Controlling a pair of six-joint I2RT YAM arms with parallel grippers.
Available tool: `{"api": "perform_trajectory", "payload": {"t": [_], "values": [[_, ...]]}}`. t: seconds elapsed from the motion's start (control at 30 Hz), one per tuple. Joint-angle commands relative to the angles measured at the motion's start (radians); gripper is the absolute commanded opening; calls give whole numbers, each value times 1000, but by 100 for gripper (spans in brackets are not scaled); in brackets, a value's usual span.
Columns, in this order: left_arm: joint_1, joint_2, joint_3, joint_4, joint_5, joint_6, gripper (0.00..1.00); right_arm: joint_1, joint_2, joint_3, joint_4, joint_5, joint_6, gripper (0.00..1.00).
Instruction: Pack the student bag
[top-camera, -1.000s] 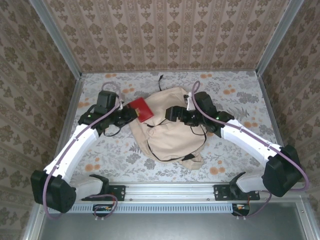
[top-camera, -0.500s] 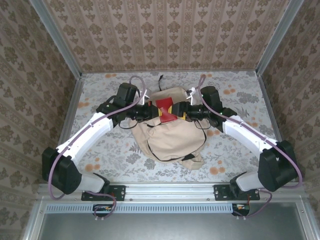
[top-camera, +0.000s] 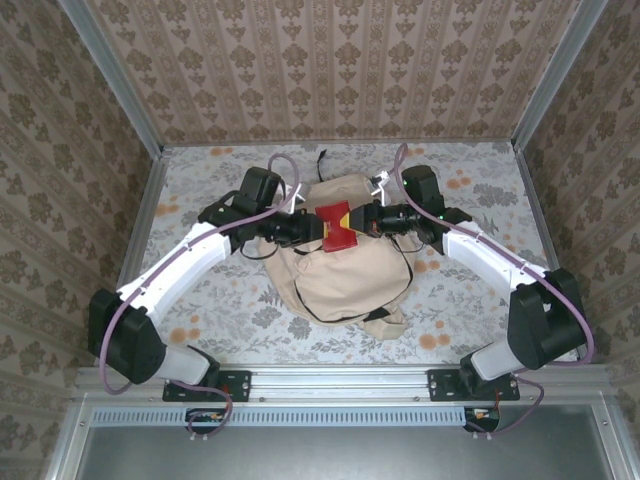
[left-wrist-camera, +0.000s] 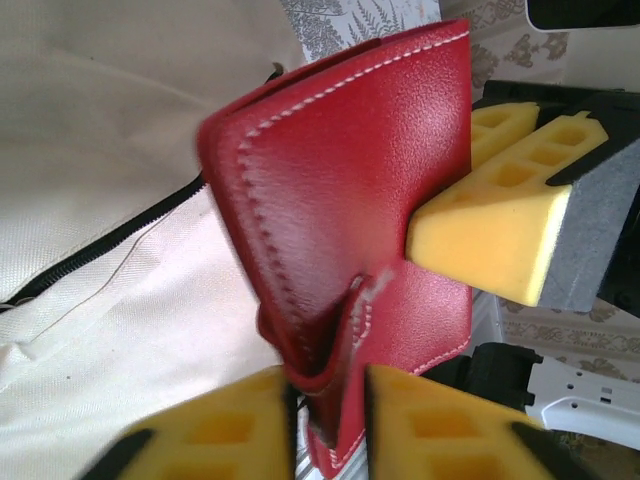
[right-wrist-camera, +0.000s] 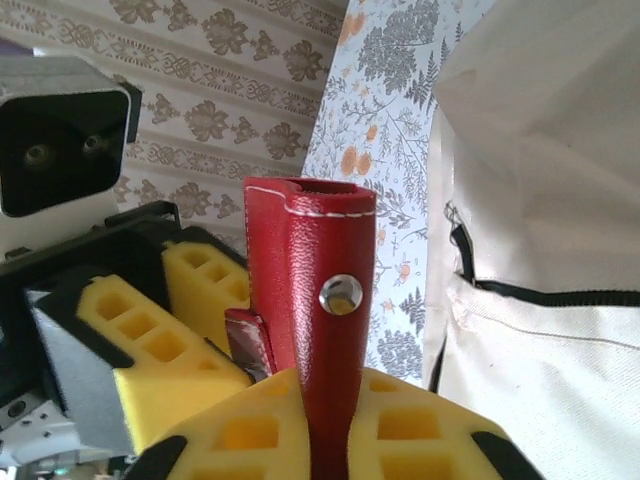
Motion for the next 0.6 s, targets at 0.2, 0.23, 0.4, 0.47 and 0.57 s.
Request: {"api": "perform_trajectory", "payload": {"t": [0.2, 0.23, 0.4, 0.47, 0.57], "values": [[100, -14, -31, -101, -191, -34, 73, 3, -117, -93, -106, 236, 47, 4], [116, -21, -54, -104, -221, -41, 74, 5, -138, -123, -95, 244, 66, 3], [195, -49, -142, -86, -287, -81, 75, 45, -198, -223, -89, 296, 108, 3], [202, -53, -160, -75, -298, -85, 75, 65, -194, -243, -90, 323, 121, 3], [204, -49, -171, -72, -317, -87, 75, 87, -155, -247, -84, 351, 141, 3]]}}
